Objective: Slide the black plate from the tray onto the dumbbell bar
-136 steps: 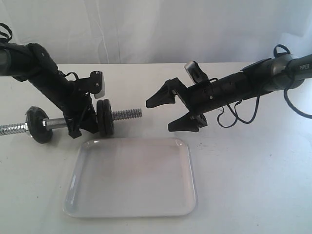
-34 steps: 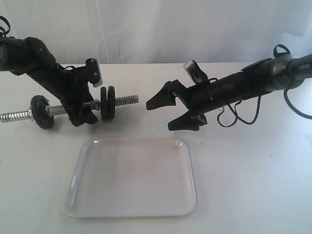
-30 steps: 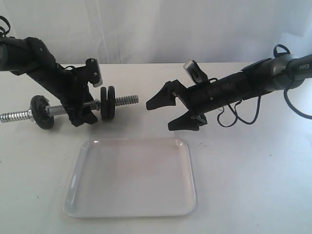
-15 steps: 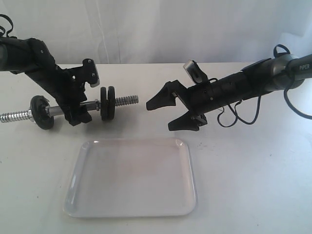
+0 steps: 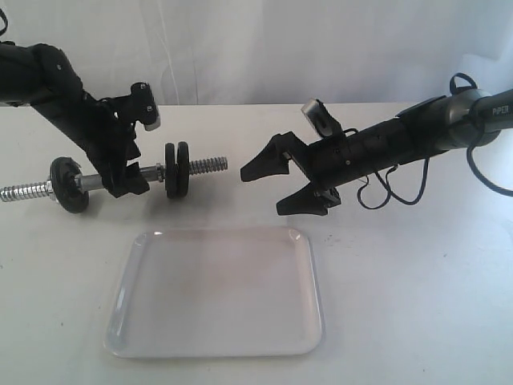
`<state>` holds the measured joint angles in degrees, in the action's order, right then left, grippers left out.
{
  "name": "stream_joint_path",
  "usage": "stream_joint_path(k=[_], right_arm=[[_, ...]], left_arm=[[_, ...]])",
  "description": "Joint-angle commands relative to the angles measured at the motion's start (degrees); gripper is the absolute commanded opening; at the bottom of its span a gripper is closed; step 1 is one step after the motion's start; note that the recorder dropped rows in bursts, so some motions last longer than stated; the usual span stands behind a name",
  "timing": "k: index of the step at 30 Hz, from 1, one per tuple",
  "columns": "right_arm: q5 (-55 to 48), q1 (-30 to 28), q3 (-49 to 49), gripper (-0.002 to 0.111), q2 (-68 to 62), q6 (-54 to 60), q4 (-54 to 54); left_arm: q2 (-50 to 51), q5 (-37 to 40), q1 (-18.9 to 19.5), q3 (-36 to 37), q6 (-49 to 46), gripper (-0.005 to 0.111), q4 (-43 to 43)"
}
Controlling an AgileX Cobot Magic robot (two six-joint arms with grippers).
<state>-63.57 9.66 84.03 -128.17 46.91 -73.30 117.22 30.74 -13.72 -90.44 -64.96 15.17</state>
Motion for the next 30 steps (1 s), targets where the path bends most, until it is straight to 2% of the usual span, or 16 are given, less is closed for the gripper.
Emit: stream_joint_path(k=[1,9,15,18,19,21,22,25,27,30], right_arm=[[-0.1,-0.3,0.0,0.099,0.7,0.9,-0.2],[-0.4,-0.3,0.0,0.099,0.7,0.9,-0.2],[-0.8,-0.3,0.0,0.099,0.7,0.9,1.9],[-1.8,-0.5,0.9,0.094,1.0,-0.2,5.1],[-1.8,-0.5,1.4,0.091,1.3,-1.5,6.7],[-1.8,-0.6,2.7,0.082,1.9,-4.4,10.6],[-2.0,-0.6,3.6,0.075,2.4,-5.9,12.7],[-3.5,-0.6,6.5,0.052,4.0,-10.2,18.2],[-5.6,-0.6,8.4,0.032,5.2,-12.9,21.0],[-6.4,-0.6,11.0,0.001,7.0,-15.8,24.5]], left_arm=[[-1.6,4.2,-0.1,-0.4,0.7,0.074,0.6],[-4.3,6.8,-0.1,-0.4,1.3,0.074,0.6],[-7.4,7.5,-0.1,-0.4,7.6,0.073,0.3],[-8.8,8.4,-0.1,-0.4,12.1,0.064,-1.3],[-9.5,9.2,-0.1,-0.4,13.9,0.057,-2.7],[-10.3,9.6,-0.1,-0.4,15.9,0.045,-4.1],[-10.9,10.0,-0.1,-0.4,17.8,0.036,-5.5],[-11.9,10.0,-0.1,-0.4,25.0,0.014,-9.0],[-12.3,10.3,-0.1,-0.4,31.3,0.0,-13.0],[-12.7,12.2,-0.1,-0.4,41.5,0.0,-19.3]])
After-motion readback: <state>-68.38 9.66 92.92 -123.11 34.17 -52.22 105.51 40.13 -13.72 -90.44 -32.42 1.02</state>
